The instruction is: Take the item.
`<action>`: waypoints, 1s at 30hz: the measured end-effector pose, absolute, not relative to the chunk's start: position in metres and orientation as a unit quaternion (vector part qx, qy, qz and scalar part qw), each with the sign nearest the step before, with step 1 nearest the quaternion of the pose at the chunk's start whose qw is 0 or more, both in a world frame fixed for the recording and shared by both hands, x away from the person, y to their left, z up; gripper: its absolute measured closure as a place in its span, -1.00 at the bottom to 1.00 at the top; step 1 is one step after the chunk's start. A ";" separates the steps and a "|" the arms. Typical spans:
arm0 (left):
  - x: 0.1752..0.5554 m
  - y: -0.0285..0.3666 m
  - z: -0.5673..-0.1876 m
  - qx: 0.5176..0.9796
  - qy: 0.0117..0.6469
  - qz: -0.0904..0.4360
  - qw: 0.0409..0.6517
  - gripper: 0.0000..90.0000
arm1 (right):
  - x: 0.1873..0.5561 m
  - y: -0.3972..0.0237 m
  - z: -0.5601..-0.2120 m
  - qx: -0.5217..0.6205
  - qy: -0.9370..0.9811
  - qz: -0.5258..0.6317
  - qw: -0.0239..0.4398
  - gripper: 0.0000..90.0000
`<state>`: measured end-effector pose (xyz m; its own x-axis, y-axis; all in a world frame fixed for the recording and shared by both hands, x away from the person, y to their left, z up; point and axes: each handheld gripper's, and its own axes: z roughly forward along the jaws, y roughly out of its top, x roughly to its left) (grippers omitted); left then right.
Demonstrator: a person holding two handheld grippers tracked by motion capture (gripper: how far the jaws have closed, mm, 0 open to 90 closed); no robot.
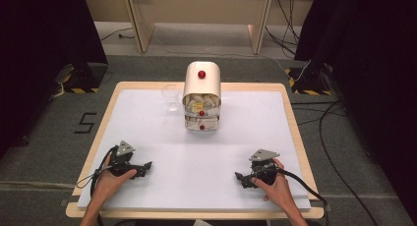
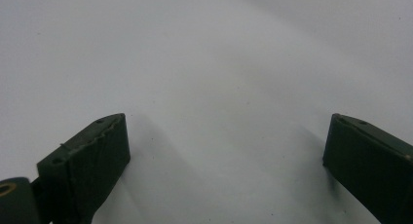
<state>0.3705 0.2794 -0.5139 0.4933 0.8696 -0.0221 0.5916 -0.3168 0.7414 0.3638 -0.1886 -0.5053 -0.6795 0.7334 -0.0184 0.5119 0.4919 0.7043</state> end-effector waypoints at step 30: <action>0.370 0.236 -0.450 0.770 0.357 0.260 0.461 -0.60 | 0.364 -0.189 -0.505 0.366 0.849 0.346 0.160 -0.93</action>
